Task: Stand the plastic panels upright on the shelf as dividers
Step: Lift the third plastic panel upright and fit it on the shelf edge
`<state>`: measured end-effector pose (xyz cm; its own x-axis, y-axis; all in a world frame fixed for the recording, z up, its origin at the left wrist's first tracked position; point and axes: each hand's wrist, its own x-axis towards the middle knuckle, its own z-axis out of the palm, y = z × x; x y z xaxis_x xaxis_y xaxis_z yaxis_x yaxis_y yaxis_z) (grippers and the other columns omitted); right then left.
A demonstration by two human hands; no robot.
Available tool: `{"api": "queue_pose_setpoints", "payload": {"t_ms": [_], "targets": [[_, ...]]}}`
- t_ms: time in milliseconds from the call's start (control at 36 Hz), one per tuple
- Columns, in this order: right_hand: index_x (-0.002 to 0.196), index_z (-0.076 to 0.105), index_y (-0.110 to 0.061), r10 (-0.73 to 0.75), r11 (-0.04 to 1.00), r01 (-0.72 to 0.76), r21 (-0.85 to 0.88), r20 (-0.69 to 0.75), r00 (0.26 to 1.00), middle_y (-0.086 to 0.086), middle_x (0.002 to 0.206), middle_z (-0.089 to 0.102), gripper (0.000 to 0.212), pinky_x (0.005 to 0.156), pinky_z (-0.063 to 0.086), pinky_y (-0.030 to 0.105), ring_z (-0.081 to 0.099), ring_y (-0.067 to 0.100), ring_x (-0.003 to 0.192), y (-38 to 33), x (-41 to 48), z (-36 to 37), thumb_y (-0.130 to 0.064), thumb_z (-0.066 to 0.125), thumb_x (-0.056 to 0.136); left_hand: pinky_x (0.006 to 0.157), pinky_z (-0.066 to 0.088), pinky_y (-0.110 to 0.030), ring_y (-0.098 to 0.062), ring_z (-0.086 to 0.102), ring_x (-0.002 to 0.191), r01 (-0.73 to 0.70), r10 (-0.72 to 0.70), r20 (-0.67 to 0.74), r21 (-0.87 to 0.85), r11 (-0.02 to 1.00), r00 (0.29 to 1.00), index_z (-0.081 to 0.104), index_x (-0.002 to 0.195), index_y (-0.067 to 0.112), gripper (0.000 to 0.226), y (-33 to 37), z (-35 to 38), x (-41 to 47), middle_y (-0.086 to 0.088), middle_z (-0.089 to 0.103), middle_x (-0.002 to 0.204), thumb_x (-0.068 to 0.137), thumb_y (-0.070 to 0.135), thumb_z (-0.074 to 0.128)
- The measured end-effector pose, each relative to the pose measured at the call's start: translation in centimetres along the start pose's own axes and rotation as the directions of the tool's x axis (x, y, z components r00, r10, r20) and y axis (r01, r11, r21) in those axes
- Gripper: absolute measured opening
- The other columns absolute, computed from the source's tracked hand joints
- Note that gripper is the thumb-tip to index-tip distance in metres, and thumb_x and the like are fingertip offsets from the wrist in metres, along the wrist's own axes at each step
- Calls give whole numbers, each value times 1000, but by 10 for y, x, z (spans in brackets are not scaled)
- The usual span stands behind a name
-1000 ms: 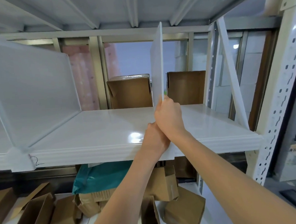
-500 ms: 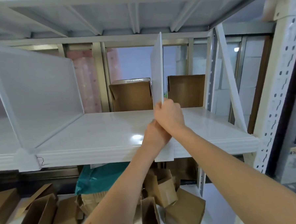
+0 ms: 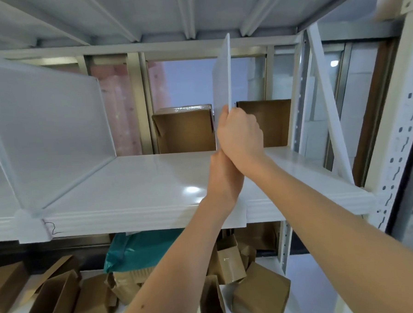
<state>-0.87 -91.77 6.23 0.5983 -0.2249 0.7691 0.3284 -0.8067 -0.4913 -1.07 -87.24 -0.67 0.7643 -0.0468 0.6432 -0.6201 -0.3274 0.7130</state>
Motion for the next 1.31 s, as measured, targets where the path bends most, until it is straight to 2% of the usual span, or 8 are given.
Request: {"api": "queue_pose_setpoints", "payload": {"t_ms": [139,333,556,611,694,806,1111,1306], "targets": [[77,49,-10,-35,998,37,60,-45,998,2,66,52,38,54,35,30,50,19,61,4,-5,7,-31,30,102,61,37,-21,-8,41,66,-104,87,-122,-143,984,989,45,73,15,31,-20,3,-5,-1,42,67,99,6,30],[76,50,-10,-15,997,18,69,-37,999,7,71,57,40,63,44,36,57,27,71,10,-5,12,-34,30,102,56,39,-19,-5,42,60,33,-52,-66,-264,964,996,44,69,15,33,-20,14,-4,2,44,60,98,3,31],[100,55,-10,56,998,-58,28,64,996,7,82,58,35,72,46,41,59,34,83,7,-10,7,-32,28,101,49,44,-14,-2,53,51,236,-245,81,-662,711,966,50,75,15,35,-2,4,-8,8,56,50,100,2,29],[107,52,-9,87,996,-90,18,127,988,10,89,60,30,74,45,41,59,35,89,12,-16,10,-29,29,100,52,47,-13,-5,53,61,289,-278,108,-558,778,955,55,85,12,29,1,-1,-12,4,61,64,99,1,32],[113,46,-10,156,988,-154,-26,274,949,16,101,63,28,82,48,46,59,38,96,24,-35,12,-29,32,98,82,53,-27,-20,62,93,209,-230,198,124,970,953,56,118,0,26,-5,-13,-22,-12,62,107,95,5,44],[112,44,-13,252,966,-247,-72,465,849,11,102,60,27,78,49,42,59,27,92,46,-67,23,-33,34,97,99,44,-37,-28,59,105,-134,-222,404,686,715,887,58,114,6,28,-14,-20,-43,-14,64,114,98,15,36],[91,45,-20,190,979,-202,-14,405,894,-1,82,56,20,67,47,25,57,11,73,61,-89,30,-38,40,97,91,48,-33,-18,61,92,-125,-70,243,700,703,967,58,105,18,18,-20,-20,-64,-3,66,101,93,23,46],[142,33,-25,223,962,-269,44,438,871,2,122,63,54,94,51,35,62,20,107,57,-87,25,-52,37,95,96,46,-37,-20,60,97,-97,-118,263,680,727,958,58,112,20,23,-18,-17,-60,-2,66,105,95,25,43]]}}
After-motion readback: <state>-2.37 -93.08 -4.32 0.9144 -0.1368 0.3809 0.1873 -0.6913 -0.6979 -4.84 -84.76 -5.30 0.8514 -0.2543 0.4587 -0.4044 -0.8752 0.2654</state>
